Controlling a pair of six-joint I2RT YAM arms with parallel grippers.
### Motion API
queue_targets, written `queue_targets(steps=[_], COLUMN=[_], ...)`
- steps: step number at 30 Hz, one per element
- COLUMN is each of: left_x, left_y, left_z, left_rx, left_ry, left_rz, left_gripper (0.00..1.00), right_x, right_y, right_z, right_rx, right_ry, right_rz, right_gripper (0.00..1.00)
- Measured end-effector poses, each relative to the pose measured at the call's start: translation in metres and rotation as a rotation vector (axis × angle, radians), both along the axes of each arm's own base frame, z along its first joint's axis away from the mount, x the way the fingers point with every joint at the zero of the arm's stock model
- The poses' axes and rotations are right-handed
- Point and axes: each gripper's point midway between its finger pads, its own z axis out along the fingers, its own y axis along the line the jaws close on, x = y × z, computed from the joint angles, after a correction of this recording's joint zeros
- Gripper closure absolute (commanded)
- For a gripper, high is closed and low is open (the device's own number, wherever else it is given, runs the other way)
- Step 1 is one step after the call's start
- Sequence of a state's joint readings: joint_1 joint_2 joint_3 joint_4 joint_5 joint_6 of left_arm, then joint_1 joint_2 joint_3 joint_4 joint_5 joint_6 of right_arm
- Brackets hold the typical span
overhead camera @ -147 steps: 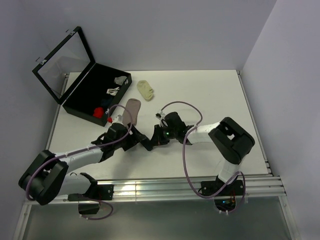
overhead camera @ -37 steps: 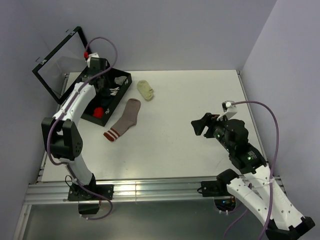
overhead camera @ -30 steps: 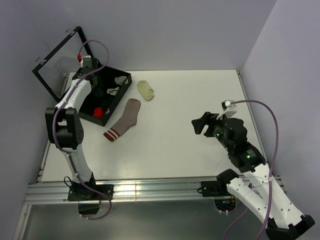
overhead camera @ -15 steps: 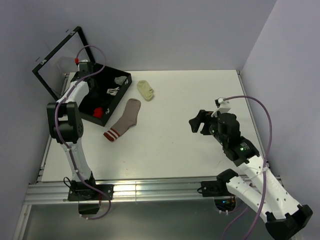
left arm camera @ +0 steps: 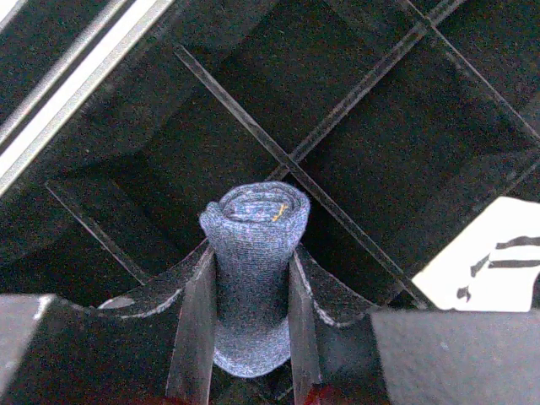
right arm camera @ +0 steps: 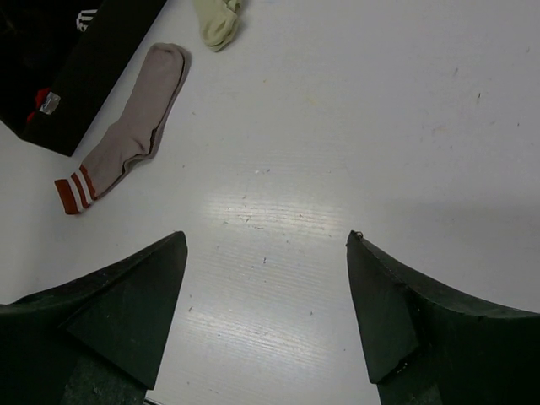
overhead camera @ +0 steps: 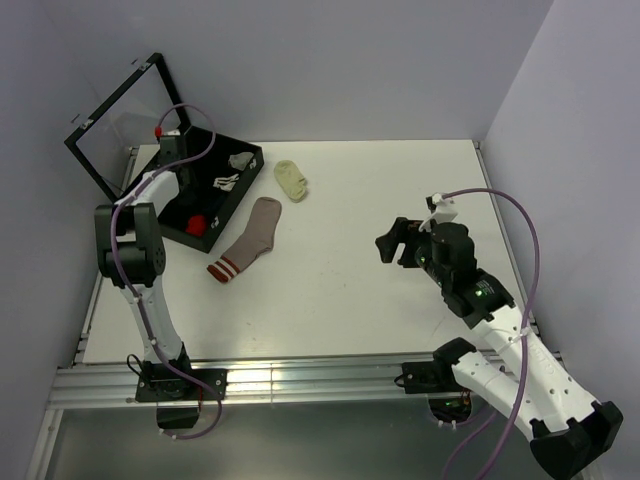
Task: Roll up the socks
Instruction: Place the sock in the storage box.
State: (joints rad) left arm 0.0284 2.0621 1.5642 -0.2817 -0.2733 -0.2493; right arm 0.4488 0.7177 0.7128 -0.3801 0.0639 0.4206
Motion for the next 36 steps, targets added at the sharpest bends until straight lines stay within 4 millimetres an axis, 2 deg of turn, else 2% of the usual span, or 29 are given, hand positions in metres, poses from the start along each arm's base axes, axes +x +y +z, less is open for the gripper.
queue_targets(steps=[20,31,33,35,36], left_x=[-0.005,-0.006,-0.006,-0.004,-0.004], left_y=[-0.013,-0.015,-0.015,-0.014,-0.014], left_z=[-0.006,-0.039,-0.044,-0.046,-0.047], left_rx=[-0.069,-0.114,-0.124,-0.134,-0.138], left_ry=[0.041,0.172,0.191,0.207,0.216], left_rz=[-0.038,-0.007,-0.006,-0.004,-0.002], left_gripper=[1.00,0.99,0.98,0.89,0.81], right_x=[0.006,0.008,0.008,0.008,0.009], right_y=[0.002,0.003,0.003,0.003,0.003], right_z=[-0.002,0.000,0.000,-0.001,-0.002], right_rx=[-0.007,-0.009,-0.011,-0.015,-0.017], right_ry=[0.010,0.010,0.010,0.013,0.016], right_rz=[-0.003,-0.003,-0.002,-0.001,0.000], right_gripper=[0.19,0.19,0.19,0.19,0.20])
